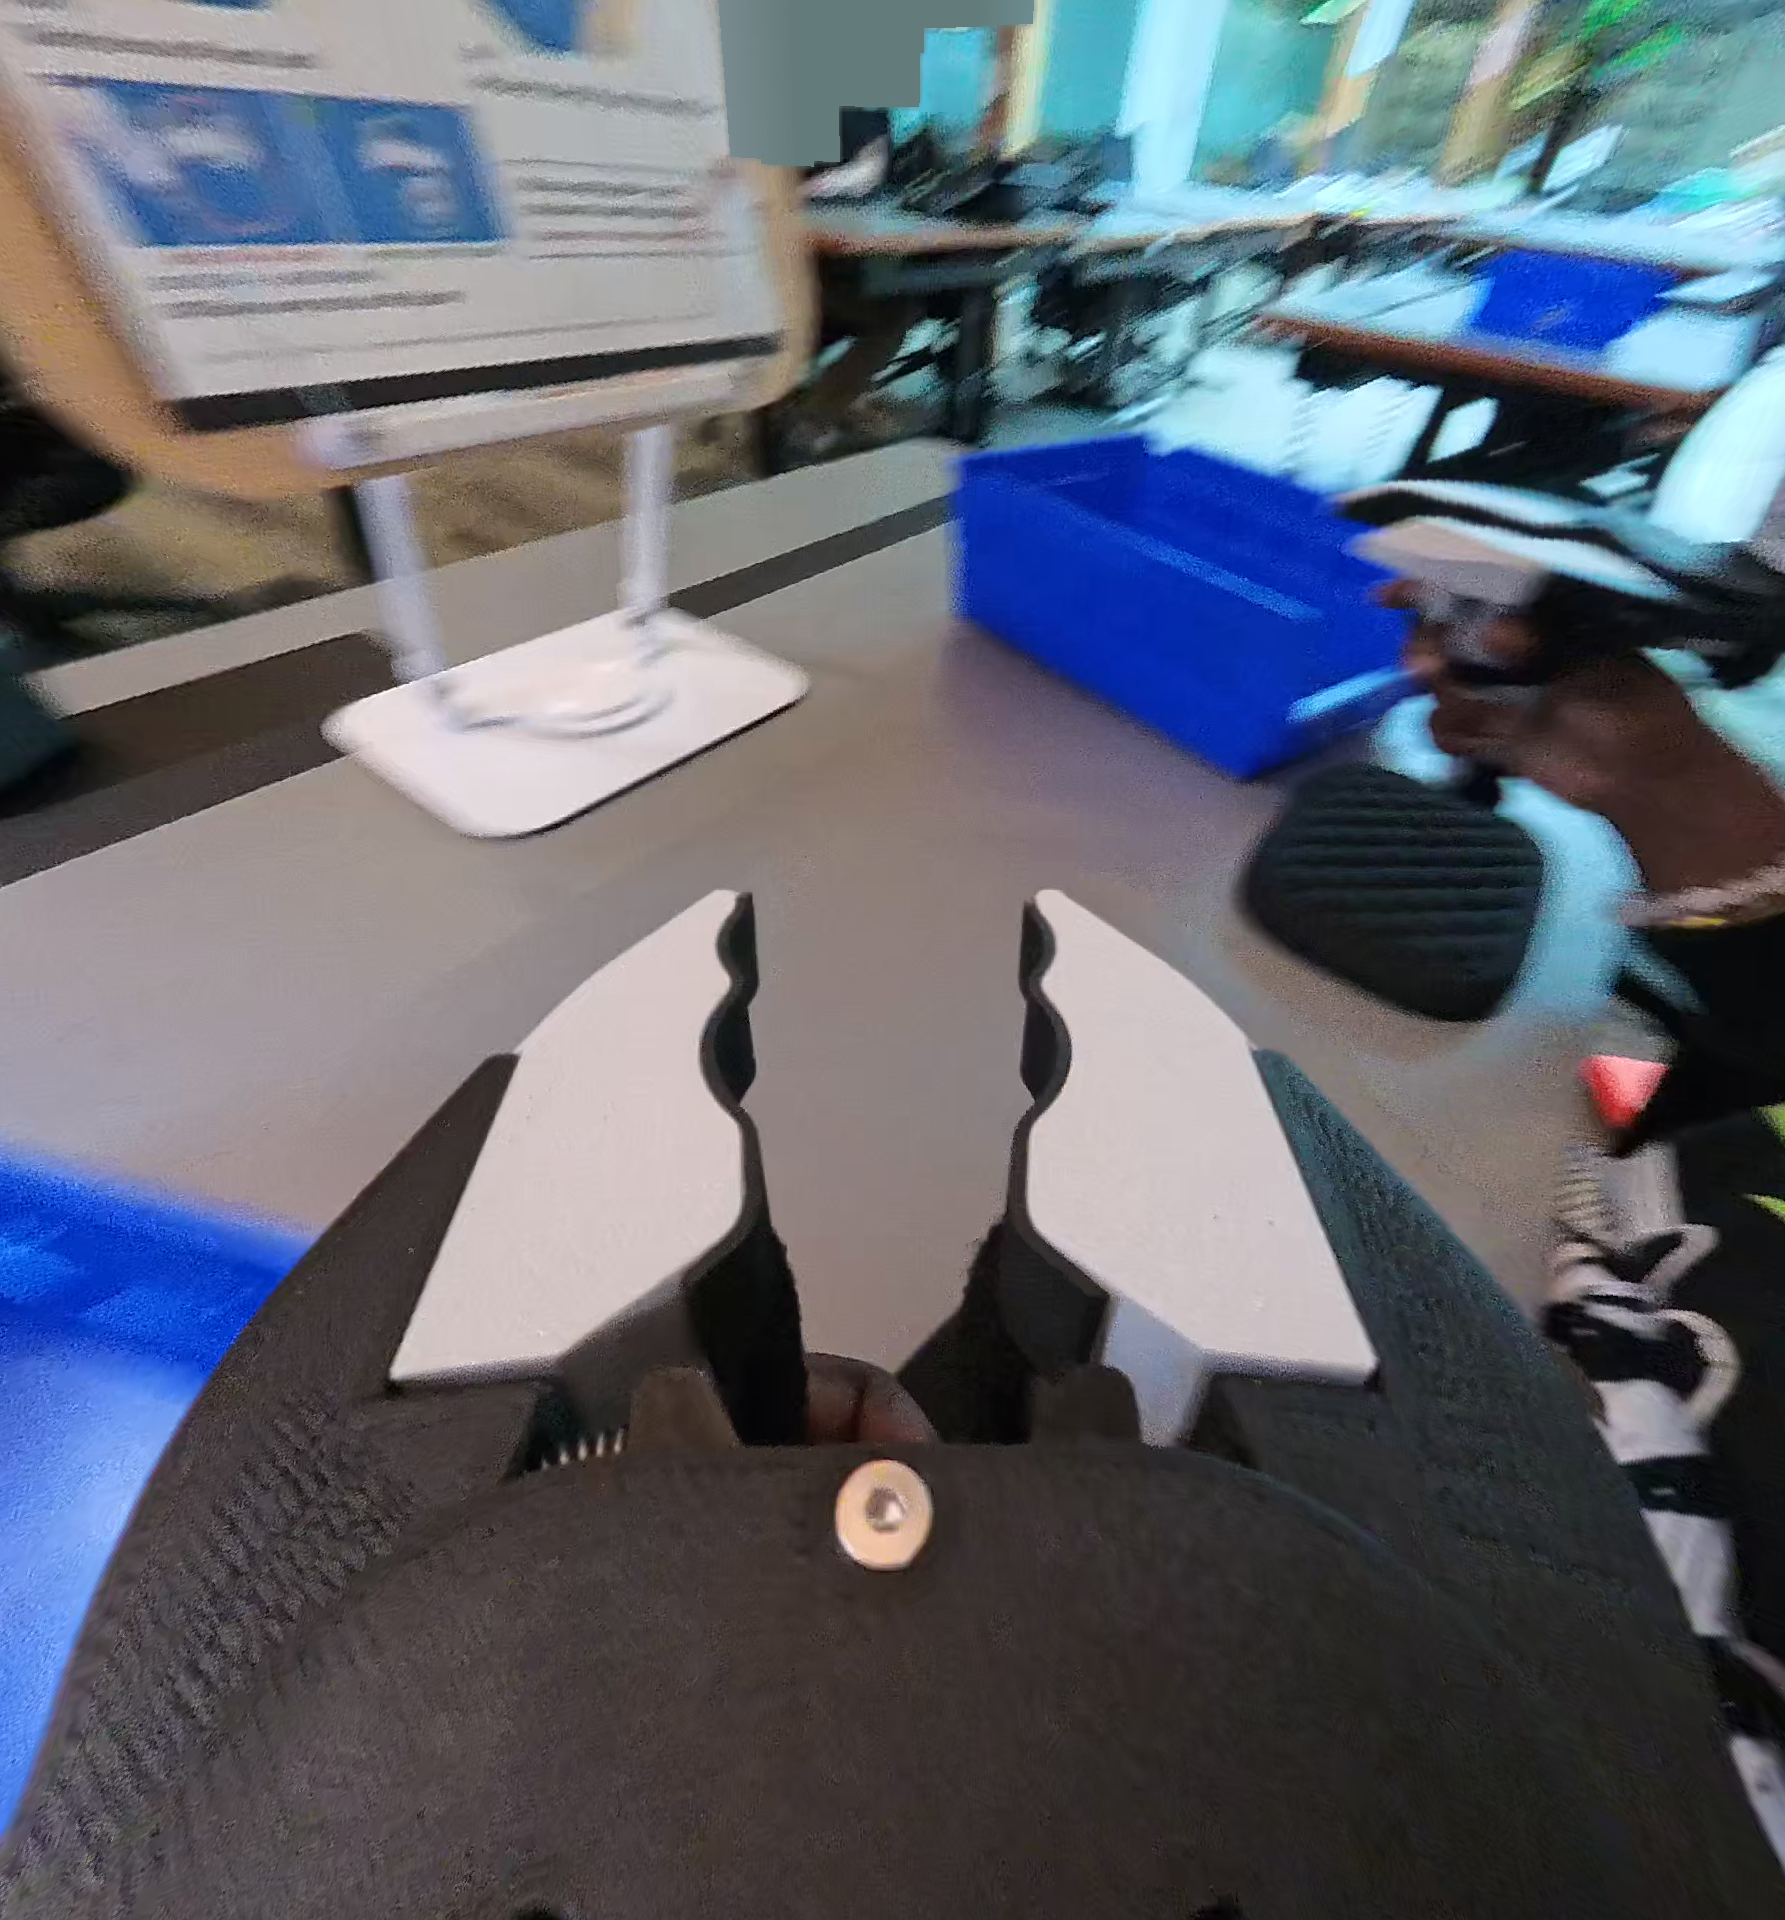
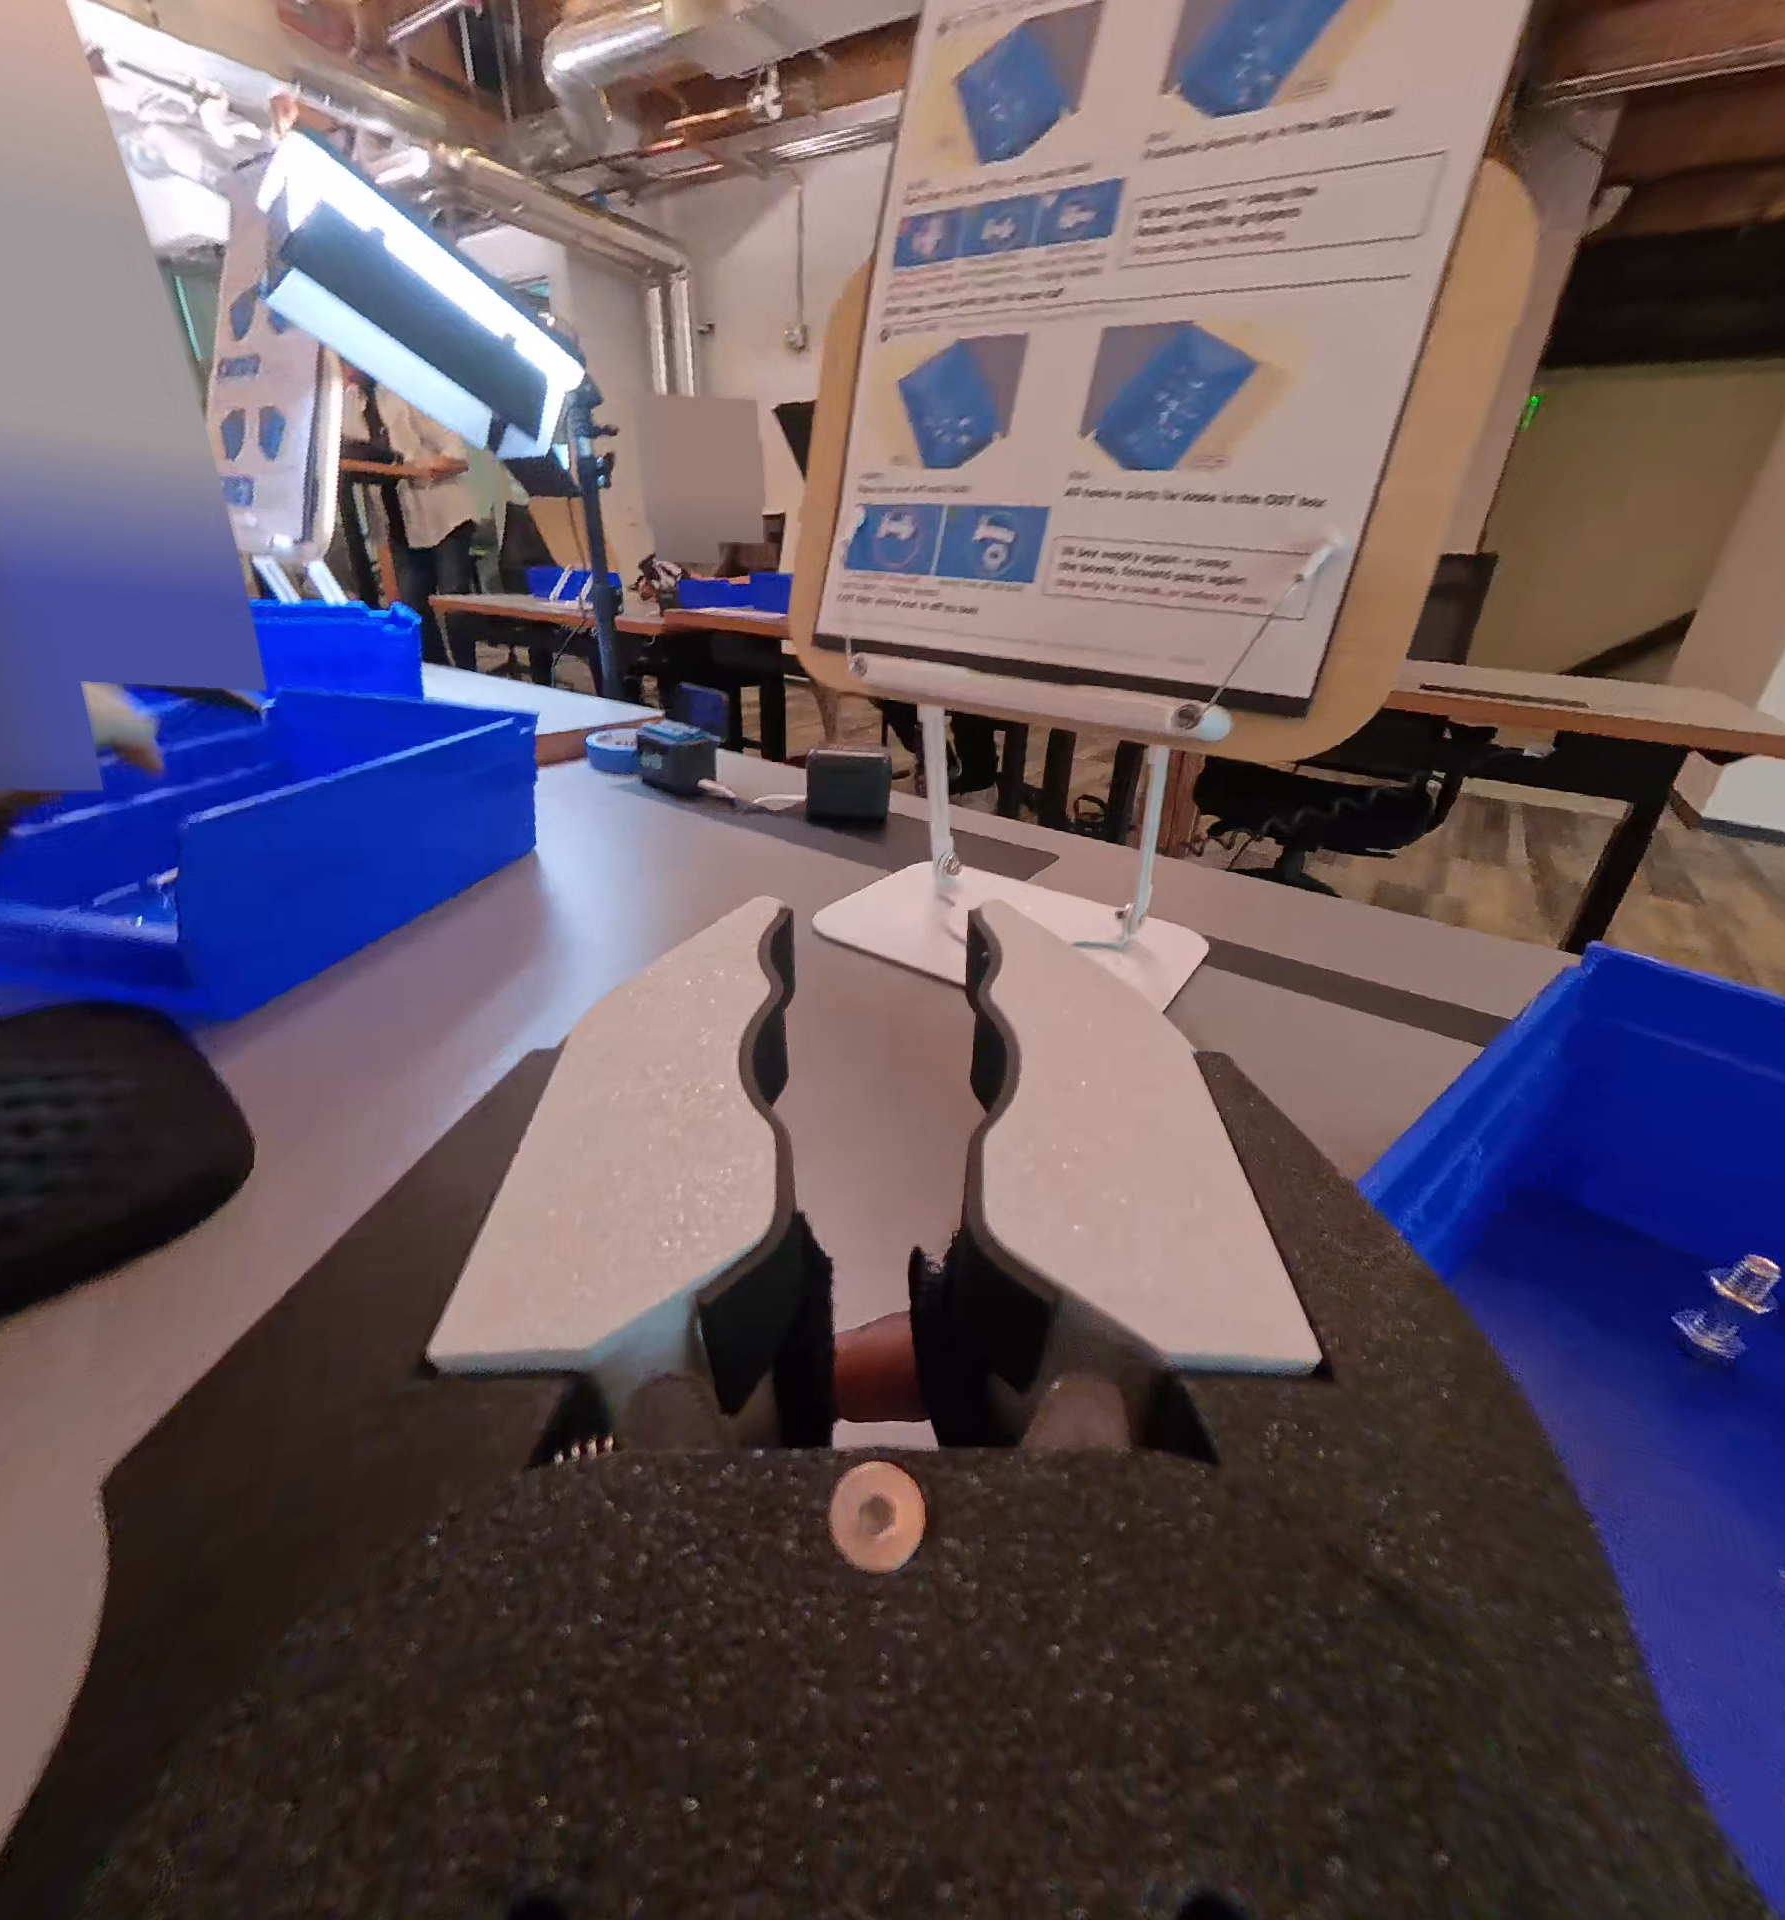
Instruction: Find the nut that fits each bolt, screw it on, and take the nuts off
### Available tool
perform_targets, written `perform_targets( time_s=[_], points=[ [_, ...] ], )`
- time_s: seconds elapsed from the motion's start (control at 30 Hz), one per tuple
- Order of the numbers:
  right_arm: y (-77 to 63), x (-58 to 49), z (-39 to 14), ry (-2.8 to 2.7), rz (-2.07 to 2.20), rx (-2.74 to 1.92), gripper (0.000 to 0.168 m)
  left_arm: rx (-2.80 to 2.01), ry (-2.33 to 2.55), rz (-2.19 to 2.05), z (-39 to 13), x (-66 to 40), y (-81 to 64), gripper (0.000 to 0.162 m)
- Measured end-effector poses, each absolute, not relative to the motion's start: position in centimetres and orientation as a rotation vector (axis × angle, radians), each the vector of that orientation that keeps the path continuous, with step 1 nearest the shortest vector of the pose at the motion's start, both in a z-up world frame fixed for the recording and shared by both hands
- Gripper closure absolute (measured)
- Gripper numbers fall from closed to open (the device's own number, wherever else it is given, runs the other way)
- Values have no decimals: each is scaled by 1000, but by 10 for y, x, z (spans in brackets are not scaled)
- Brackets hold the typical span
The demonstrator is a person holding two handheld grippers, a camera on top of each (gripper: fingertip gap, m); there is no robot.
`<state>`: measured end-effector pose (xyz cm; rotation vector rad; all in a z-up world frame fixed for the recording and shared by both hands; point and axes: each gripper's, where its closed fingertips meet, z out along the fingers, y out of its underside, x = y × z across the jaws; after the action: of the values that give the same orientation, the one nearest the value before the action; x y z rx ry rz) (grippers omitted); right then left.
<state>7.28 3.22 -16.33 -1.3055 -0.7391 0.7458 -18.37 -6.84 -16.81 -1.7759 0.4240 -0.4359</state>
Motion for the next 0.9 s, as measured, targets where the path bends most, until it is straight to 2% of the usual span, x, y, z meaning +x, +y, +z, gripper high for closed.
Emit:
perform_targets(
  time_s=[0.17, 0.33, 0.6, 0.9],
  points=[
    [23, 71, -190, -768, 806, -1320, 138, -2085, 206, -101, -171, -319, -59, 121],
    [23, 71, -195, -770, 823, -1318, 138, -2389, 82, 38, -206, -401, -53, 123],
    [22, 76, -193, -758, 829, -1298, 138, -2622, -64, 21, -269, -460, -32, 129],
    [23, 76, -194, -753, 838, -1305, 138, -2731, -23, 82, -291, -471, -29, 140]
  ],
)
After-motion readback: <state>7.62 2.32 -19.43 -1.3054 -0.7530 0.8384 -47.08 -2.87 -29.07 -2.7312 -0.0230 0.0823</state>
